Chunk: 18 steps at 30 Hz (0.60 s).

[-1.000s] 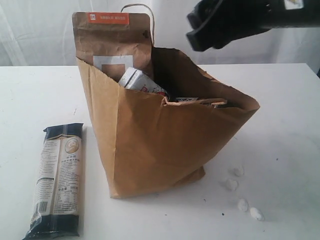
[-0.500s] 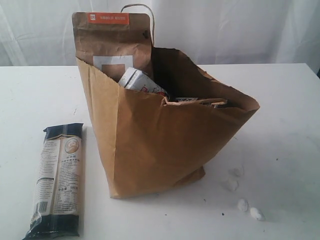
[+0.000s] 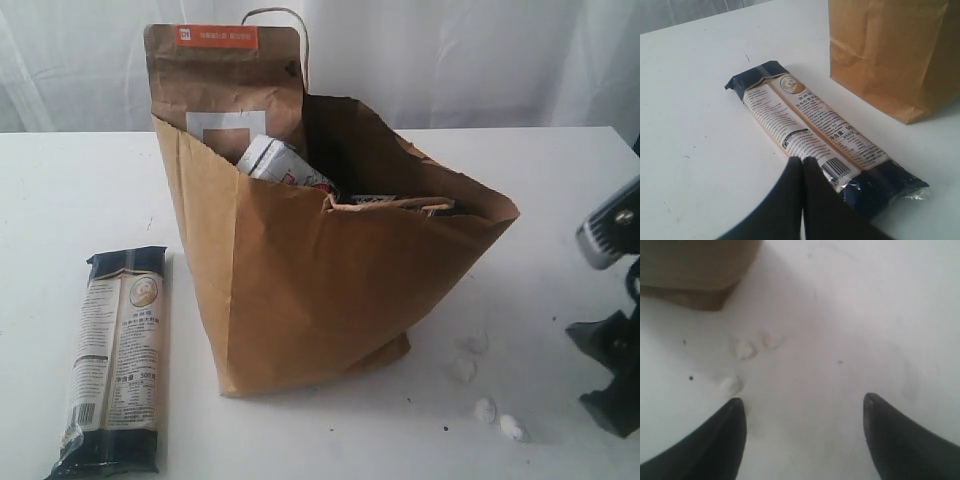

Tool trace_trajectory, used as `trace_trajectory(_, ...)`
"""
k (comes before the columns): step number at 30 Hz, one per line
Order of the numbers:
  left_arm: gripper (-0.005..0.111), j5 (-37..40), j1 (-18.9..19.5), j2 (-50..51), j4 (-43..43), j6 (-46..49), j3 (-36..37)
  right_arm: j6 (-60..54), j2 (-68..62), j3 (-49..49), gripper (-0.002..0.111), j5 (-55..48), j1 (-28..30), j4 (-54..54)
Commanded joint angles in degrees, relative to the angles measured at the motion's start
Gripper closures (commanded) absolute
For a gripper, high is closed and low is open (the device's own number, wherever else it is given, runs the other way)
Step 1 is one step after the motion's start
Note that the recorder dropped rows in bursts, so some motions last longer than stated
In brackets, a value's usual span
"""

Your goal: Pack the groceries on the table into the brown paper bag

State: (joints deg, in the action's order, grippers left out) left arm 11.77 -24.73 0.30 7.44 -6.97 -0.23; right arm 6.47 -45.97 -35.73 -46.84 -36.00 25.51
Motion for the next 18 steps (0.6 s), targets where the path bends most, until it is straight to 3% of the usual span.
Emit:
trace_trajectory(1, 0.107, -0.1, 0.1, -0.3, 0.1, -0.5, 0.2, -1.1, -1.9, 4.9, 0.046, 13.3, 0.6, -0.2)
trace_trajectory(9, 0.107, -0.1, 0.1, -0.3, 0.1, -0.5, 0.2, 2.8, -7.5, 8.5, 0.046, 18.5, 8.9, -1.9)
trace_trajectory(18, 0.107, -0.1, 0.1, -0.3, 0.1, -0.5, 0.2, 5.0, -22.3, 10.1, 0.046, 31.8, 17.1, -13.4)
